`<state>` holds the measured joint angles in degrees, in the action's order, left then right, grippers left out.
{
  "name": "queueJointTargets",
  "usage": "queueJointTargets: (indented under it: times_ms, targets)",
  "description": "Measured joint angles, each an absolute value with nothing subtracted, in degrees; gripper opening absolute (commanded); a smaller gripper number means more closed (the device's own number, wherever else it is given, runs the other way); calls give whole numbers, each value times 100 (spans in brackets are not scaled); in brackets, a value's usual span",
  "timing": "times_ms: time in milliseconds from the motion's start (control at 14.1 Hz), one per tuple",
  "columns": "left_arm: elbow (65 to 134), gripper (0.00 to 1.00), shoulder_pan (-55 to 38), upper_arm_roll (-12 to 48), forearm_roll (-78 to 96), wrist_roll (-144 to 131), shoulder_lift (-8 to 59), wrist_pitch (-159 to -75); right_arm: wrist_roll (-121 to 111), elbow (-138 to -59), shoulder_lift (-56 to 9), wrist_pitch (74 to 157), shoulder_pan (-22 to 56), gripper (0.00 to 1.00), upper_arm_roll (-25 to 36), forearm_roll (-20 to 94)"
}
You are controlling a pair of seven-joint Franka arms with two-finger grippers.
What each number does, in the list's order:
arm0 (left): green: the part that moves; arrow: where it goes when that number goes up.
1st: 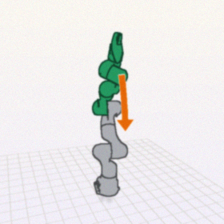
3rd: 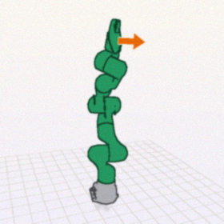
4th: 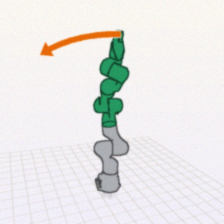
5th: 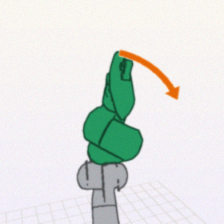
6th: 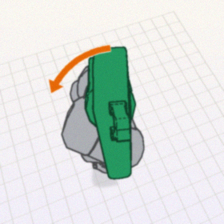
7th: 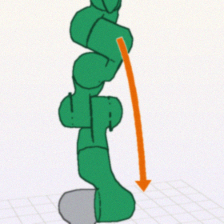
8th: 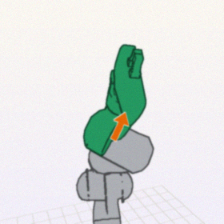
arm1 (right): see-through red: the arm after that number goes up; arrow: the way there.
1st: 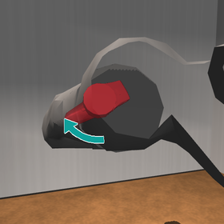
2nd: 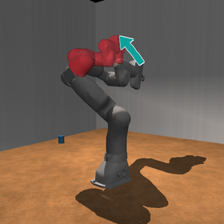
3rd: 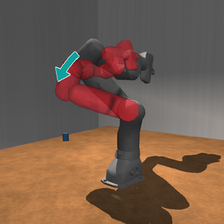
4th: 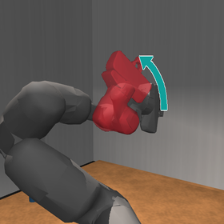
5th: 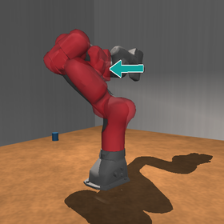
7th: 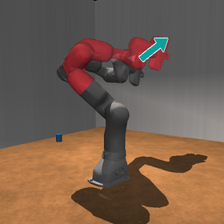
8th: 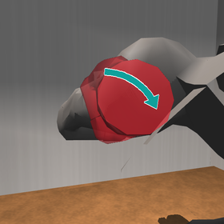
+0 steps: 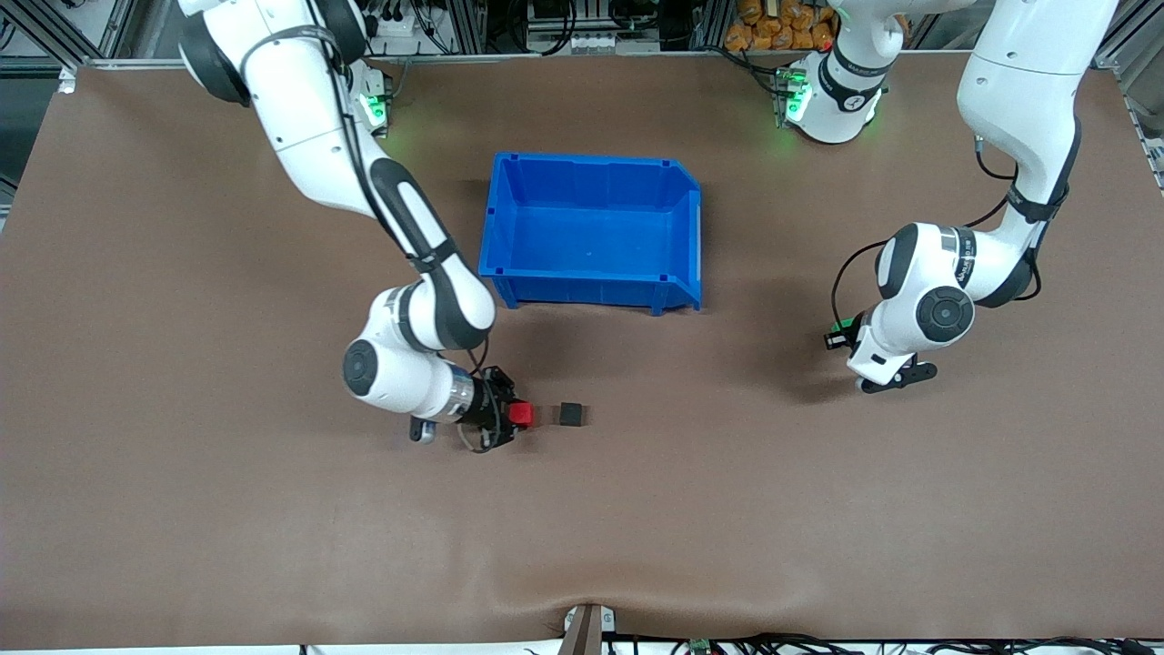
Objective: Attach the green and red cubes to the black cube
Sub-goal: 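Carry the red cube with the right gripper toward the black cube, then set the red cube against the black cube and open the right gripper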
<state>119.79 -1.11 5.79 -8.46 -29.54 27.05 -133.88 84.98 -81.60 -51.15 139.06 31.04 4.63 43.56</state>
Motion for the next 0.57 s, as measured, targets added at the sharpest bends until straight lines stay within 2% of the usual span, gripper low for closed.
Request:
queueJointTargets:
  times_ms: [284, 568]
  targets:
    - [11339, 0, -219, 588, -742, -4390, 2707, -13180, 8837, -8137, -5145, 13968, 3257, 0, 465, 4367]
    - [10602, 0, -521, 658, 160, -6174, 2837, -12986, 8950, -8138, -5162, 14187, 3333, 0, 465, 4368]
